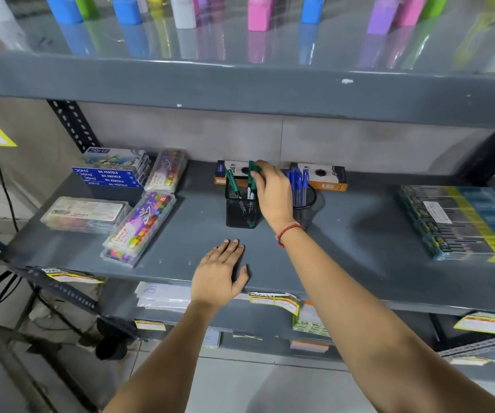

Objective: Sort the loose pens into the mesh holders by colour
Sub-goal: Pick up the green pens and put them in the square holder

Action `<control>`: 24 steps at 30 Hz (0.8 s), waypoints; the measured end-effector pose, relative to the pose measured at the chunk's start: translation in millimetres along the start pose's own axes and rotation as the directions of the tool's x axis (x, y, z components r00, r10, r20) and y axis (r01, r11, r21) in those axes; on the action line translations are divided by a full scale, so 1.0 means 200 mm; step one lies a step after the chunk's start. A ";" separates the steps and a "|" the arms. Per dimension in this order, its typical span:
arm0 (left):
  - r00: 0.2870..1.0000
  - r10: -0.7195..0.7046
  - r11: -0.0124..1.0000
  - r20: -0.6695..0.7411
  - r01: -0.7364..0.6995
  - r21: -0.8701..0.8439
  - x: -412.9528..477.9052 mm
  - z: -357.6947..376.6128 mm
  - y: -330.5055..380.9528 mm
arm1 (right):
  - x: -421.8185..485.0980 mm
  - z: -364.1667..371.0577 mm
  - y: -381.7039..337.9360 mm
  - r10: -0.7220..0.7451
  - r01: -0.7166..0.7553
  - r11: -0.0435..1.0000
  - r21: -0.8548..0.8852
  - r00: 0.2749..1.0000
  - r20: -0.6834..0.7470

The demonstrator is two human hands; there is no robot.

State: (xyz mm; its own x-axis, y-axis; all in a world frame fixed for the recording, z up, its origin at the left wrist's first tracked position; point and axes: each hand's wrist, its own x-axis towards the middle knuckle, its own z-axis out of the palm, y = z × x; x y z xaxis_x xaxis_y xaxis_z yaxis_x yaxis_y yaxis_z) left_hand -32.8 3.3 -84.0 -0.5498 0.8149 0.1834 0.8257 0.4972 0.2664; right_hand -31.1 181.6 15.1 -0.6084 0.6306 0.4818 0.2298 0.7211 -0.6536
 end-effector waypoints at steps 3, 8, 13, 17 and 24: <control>1.000 0.012 1.000 -0.013 -0.012 0.007 0.00 0.00 0.00 | -0.01 0.02 -0.01 0.025 -0.024 0.999 0.029 1.000 -0.009; 0.999 0.023 1.000 -0.030 -0.023 0.011 0.00 0.01 0.00 | 0.05 0.03 -0.01 0.087 -0.088 0.994 -0.066 0.996 -0.013; 0.999 0.028 1.000 -0.041 -0.027 0.007 0.00 0.02 -0.01 | 0.06 0.01 0.01 0.120 -0.111 0.980 -0.165 0.992 0.046; 0.997 0.026 1.000 -0.070 -0.026 0.001 0.01 0.03 -0.01 | 0.06 0.01 -0.01 0.103 -0.079 0.962 -0.261 0.991 0.081; 0.997 0.037 0.999 -0.062 -0.039 -0.033 0.00 0.04 -0.01 | 0.05 0.02 -0.03 0.155 -0.112 0.962 -0.250 0.975 0.161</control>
State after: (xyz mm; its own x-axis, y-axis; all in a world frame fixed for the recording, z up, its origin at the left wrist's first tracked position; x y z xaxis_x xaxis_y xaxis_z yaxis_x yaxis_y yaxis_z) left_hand -34.7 4.6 -91.6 -0.5255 0.8129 0.2510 0.8421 0.4549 0.2898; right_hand -41.2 181.7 21.3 -0.6793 0.6806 0.2744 0.4790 0.6945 -0.5369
